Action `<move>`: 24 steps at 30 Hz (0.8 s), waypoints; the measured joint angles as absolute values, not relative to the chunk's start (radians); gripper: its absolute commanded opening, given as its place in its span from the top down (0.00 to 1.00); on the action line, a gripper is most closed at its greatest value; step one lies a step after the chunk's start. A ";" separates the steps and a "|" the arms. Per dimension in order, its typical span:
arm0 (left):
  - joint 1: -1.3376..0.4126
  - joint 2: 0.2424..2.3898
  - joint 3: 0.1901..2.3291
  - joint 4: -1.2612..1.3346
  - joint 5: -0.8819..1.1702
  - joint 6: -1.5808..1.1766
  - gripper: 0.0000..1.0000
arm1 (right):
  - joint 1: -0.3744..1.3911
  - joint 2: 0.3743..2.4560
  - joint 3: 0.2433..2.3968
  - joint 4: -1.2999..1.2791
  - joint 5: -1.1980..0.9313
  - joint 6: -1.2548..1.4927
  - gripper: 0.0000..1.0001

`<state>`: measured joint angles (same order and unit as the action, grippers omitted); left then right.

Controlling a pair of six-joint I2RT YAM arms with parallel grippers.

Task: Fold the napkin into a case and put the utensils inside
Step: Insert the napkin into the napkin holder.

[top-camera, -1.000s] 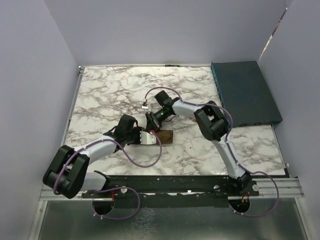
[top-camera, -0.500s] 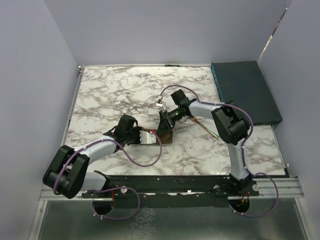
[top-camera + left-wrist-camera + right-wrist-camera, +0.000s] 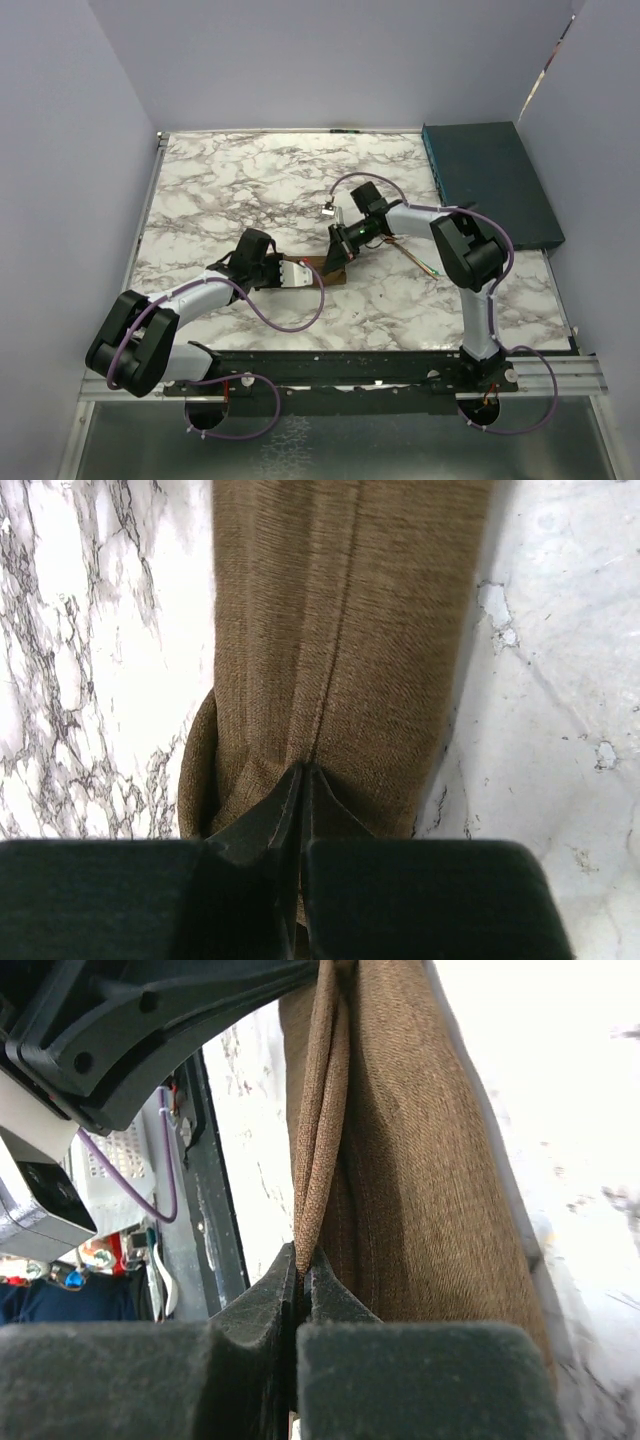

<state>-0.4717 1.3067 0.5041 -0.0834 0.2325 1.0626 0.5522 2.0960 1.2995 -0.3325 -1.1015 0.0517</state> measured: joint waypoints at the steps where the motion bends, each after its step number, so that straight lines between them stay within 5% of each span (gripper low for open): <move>1: -0.472 1.307 0.505 -0.085 0.234 1.062 0.97 | 0.543 2.096 1.303 -0.334 -1.097 0.051 1.00; 24: -0.471 1.308 0.518 -0.131 0.246 1.145 0.97 | 0.509 2.305 1.591 -0.528 -1.093 -0.002 1.00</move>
<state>-0.4706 1.3079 0.5179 -0.1310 0.2459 1.1450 0.5087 2.3047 1.5909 -0.5278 -1.0927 -0.0025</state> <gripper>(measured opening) 0.035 0.008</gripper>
